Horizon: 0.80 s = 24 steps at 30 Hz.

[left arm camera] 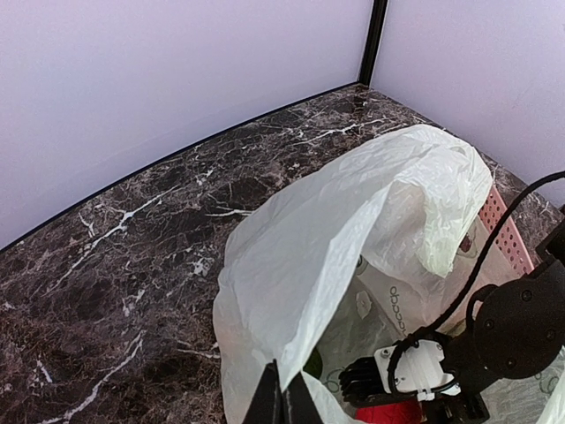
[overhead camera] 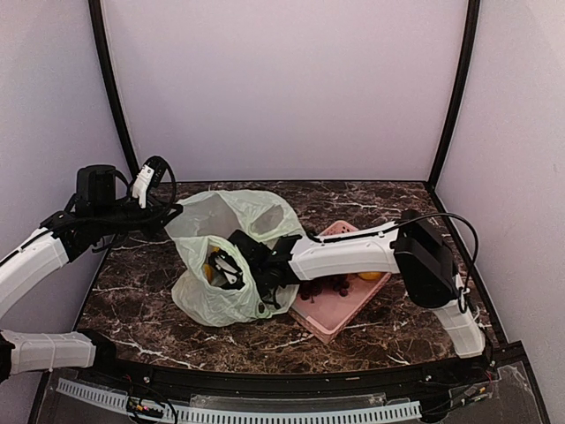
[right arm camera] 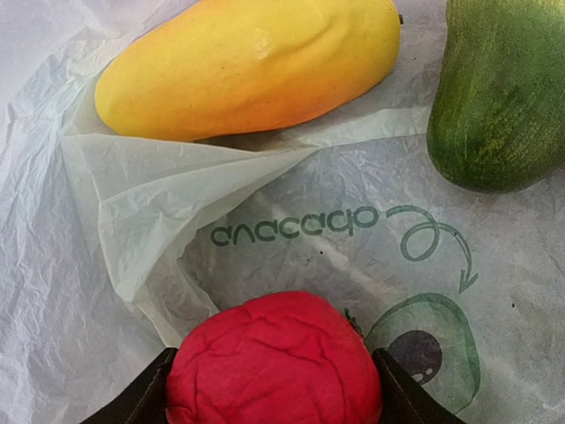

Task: Untie the knot of the plastic bag and take out the fruit
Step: Pick up the fake fruit from the takeout bag.

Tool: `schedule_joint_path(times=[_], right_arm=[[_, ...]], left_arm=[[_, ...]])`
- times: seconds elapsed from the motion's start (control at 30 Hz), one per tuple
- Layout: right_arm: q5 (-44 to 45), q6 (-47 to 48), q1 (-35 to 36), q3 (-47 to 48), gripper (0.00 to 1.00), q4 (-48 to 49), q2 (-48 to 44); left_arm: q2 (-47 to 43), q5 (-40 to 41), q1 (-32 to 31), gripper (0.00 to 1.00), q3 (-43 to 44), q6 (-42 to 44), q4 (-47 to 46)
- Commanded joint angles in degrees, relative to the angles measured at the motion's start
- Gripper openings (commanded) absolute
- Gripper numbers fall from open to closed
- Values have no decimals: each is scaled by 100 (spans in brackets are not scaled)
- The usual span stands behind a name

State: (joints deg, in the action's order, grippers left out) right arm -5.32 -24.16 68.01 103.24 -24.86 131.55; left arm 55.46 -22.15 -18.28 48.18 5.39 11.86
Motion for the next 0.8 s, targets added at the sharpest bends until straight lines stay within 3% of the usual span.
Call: schedule_joint_path(times=[0.0,0.47,0.77], right_arm=[[-93,-112,-6,-434,34,584,-434],[271,-86,-75,-1332,34,1919,-1312],[497,179,-226,-1038,35,2744,-1293]], left_arm=[[-79,-73,-37,1,-90,67,-60],[-68,-39,-40,1,-98,72,-52],[-51,-11,-43,1,-99,84,-52]])
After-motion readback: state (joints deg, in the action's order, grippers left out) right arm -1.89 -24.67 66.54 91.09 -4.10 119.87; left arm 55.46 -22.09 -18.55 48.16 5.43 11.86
